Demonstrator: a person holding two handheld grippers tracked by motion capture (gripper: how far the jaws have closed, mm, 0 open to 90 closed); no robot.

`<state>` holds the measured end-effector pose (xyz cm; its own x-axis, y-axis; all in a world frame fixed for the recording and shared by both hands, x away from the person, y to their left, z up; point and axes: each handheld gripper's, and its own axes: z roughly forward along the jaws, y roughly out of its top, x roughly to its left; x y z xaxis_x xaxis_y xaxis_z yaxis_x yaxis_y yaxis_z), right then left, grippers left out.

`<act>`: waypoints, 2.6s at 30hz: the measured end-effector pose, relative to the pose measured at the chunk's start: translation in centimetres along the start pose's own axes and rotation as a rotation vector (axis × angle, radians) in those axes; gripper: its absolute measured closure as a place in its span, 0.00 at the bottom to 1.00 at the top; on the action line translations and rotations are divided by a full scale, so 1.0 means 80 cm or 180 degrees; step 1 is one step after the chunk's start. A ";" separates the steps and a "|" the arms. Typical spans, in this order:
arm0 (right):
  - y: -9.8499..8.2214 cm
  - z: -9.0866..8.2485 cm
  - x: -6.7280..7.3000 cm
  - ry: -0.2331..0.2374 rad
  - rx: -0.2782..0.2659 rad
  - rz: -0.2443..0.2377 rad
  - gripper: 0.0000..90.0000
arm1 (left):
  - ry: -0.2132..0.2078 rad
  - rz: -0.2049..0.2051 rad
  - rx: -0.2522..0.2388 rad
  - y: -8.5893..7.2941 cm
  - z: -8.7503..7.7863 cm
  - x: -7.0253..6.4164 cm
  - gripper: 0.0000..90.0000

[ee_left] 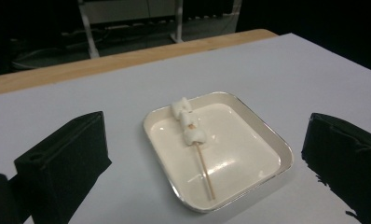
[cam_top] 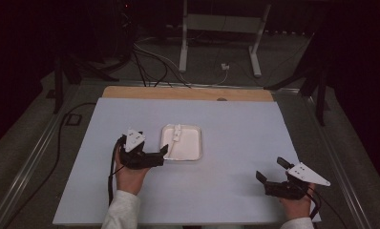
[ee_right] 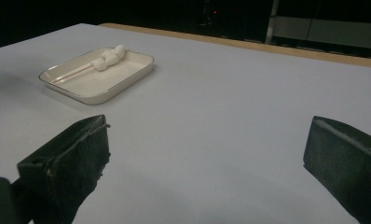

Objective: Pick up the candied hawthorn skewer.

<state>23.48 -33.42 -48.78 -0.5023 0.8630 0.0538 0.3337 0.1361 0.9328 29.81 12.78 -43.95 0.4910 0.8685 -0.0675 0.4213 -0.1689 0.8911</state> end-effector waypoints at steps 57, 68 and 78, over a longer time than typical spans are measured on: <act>0.000 0.007 -0.001 0.0018 0.0020 0.0024 0.00 | 0.0174 0.0197 0.1397 -0.037 0.124 -0.032 0.81; 0.000 0.005 -0.003 0.0022 0.0001 0.0079 0.00 | 0.0291 -0.0042 0.1533 -0.030 0.129 -0.033 1.00; 0.000 0.006 -0.004 0.0029 0.0002 0.0084 0.00 | 0.0295 -0.0072 0.1457 -0.028 0.128 -0.033 1.00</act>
<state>23.98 -33.45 -48.95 -0.5005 0.8619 0.0816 0.3476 0.1137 0.9307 35.36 6.11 -50.35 0.4163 0.9089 -0.0257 0.7345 -0.3195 0.5988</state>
